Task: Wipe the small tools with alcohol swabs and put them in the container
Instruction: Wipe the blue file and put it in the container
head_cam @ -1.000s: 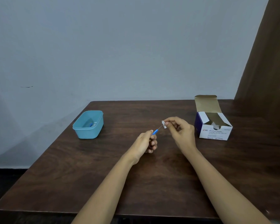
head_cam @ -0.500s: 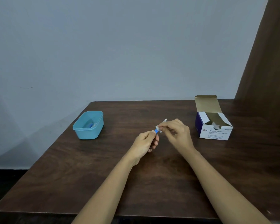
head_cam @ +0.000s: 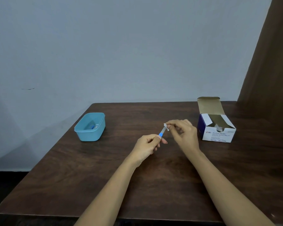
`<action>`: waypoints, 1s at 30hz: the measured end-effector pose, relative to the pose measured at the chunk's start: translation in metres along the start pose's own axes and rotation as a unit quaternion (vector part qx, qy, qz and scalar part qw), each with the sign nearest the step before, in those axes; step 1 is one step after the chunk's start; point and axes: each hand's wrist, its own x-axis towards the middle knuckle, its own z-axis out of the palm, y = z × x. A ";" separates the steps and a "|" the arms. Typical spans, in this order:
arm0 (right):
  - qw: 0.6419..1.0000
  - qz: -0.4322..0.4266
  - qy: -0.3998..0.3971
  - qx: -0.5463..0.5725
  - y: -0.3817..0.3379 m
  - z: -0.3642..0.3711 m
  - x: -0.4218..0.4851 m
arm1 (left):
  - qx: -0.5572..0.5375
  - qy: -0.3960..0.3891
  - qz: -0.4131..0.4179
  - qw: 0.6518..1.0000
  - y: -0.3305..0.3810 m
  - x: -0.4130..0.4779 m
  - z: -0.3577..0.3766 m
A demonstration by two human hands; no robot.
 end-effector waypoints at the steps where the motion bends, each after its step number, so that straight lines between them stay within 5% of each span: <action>1: 1.000 -0.018 -0.015 0.002 -0.002 0.000 -0.001 | 0.001 0.006 0.005 1.000 -0.001 0.000 -0.001; 6: 0.993 -0.078 -0.092 0.012 -0.003 0.004 -0.001 | 0.017 0.034 0.024 0.999 -0.006 0.002 -0.002; 15: 0.999 -0.024 0.001 0.024 0.001 -0.001 0.002 | -0.029 0.057 0.023 0.998 -0.006 0.002 -0.003; 20: 0.990 -0.099 -0.094 0.016 0.000 0.003 0.000 | -0.036 0.067 0.047 0.996 -0.005 0.001 -0.005; 30: 1.000 0.004 0.003 -0.013 0.007 -0.003 0.003 | 0.003 0.059 0.032 0.998 -0.005 0.002 -0.004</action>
